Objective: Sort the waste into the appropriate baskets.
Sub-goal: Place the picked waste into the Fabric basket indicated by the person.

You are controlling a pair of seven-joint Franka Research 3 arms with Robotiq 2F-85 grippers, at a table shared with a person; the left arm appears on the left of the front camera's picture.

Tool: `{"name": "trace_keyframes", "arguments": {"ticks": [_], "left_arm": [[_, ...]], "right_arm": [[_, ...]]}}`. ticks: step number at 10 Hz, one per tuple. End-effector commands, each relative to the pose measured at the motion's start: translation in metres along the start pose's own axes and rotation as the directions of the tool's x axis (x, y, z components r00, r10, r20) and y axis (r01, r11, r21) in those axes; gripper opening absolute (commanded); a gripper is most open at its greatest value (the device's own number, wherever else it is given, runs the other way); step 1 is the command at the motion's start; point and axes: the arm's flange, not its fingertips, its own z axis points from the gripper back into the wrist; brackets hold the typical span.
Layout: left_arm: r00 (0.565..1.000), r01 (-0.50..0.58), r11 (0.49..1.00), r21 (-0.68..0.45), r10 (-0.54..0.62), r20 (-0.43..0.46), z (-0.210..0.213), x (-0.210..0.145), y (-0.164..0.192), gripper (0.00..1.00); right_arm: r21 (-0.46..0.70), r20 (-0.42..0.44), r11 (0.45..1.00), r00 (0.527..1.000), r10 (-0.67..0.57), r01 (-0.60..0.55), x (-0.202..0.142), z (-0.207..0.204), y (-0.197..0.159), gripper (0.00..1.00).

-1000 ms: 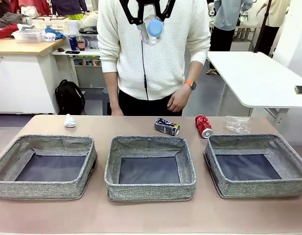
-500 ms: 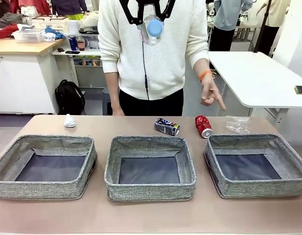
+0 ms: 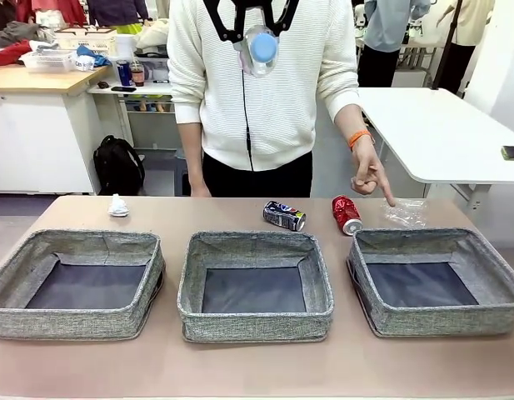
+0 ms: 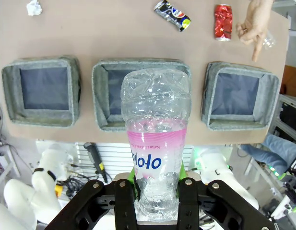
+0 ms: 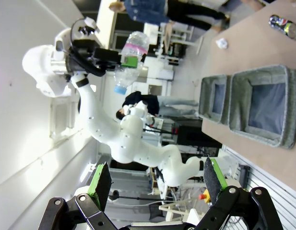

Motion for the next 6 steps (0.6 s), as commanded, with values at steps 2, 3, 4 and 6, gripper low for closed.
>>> {"name": "trace_keyframes", "arguments": {"ticks": [2,3,4,6], "left_arm": [[1.0,-0.007,1.0,-0.004,0.007,-0.006,0.002,-0.002,0.001,0.27],[1.0,0.0,1.0,0.0,0.0,0.0,0.0,0.0,0.0,0.27],[0.996,0.092,0.994,-0.054,-0.093,-0.005,-0.016,-0.029,-0.015,0.27],[0.984,0.179,0.965,-0.193,-0.179,0.018,-0.056,-0.091,-0.045,0.27]], "right_arm": [[0.022,0.003,0.999,1.0,0.024,-0.024,0.002,-0.001,0.001,1.0],[0.0,0.0,1.0,1.0,0.0,0.0,0.0,0.0,0.0,1.0],[-0.064,-0.006,0.998,1.0,0.026,-0.026,-0.005,0.018,0.001,1.0],[-0.218,0.088,0.976,0.996,0.003,0.016,-0.013,0.076,-0.001,1.0]]}}
